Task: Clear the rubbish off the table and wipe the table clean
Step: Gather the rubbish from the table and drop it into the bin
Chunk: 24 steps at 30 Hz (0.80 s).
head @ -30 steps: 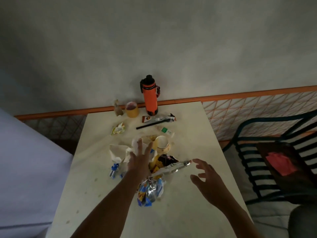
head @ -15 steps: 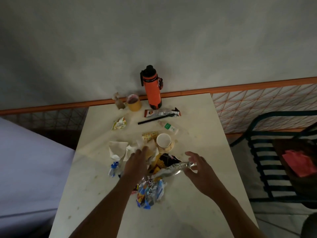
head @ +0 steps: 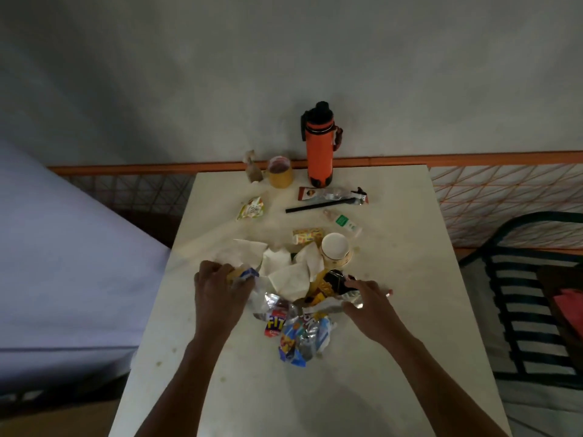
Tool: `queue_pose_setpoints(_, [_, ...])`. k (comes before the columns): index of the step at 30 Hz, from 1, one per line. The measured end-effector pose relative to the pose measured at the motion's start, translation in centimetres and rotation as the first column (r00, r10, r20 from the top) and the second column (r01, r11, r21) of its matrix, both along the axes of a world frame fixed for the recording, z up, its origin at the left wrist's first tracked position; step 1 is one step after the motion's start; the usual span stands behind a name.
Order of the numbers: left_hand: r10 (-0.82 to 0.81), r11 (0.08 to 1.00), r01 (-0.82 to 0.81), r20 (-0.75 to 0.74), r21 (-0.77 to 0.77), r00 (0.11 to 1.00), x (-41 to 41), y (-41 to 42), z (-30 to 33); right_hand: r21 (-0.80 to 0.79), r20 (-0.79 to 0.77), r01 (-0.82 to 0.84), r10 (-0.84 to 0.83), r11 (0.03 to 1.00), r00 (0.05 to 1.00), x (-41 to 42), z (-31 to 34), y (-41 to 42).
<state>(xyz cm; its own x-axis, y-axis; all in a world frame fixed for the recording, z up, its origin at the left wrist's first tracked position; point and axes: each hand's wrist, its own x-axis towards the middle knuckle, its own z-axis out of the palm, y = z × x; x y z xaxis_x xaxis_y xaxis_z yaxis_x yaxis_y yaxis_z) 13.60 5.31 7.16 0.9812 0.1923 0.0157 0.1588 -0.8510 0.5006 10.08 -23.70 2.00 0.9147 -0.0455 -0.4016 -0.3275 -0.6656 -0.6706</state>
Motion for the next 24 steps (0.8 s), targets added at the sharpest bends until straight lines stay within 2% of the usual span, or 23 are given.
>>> queue_pose_setpoints(3, [0.095, 0.992, -0.089, 0.067, -0.086, 0.993, -1.6, 2.3, -0.7, 0.020, -0.038, -0.039, 0.039, 0.999, 0.999, 0.4, -0.8, 2.3])
queue_pose_setpoints(6, [0.137, 0.980, -0.127, 0.055, -0.152, 0.989, -2.9, 4.4, -1.1, 0.009, -0.050, -0.089, 0.089, 0.996, 0.995, 0.7, -1.9, 5.0])
queue_pose_setpoints(12, [0.141, 0.979, -0.157, -0.129, -0.126, 0.982, -3.7, 6.3, -1.8, -0.125, -0.189, -0.162, 0.137, 0.979, 0.972, 0.6, -3.9, 9.0])
queue_pose_setpoints(16, [0.169, 0.981, -0.187, -0.236, -0.054, 0.957, -1.8, 6.7, -2.9, -0.185, -0.166, -0.117, 0.086, 0.976, 0.982, 0.5, -4.4, 10.1])
queue_pose_setpoints(20, [0.093, 0.996, -0.090, -0.358, 0.025, 0.929, 0.8, 5.8, -4.2, -0.215, -0.149, -0.076, 0.045, 0.974, 0.988, 0.3, -5.2, 10.1])
queue_pose_setpoints(24, [-0.016, 0.982, 0.096, -0.437, 0.160, 0.900, 3.0, 5.1, -7.0, -0.279, -0.166, -0.083, 0.037, 0.957, 0.985, 0.2, -5.6, 10.0])
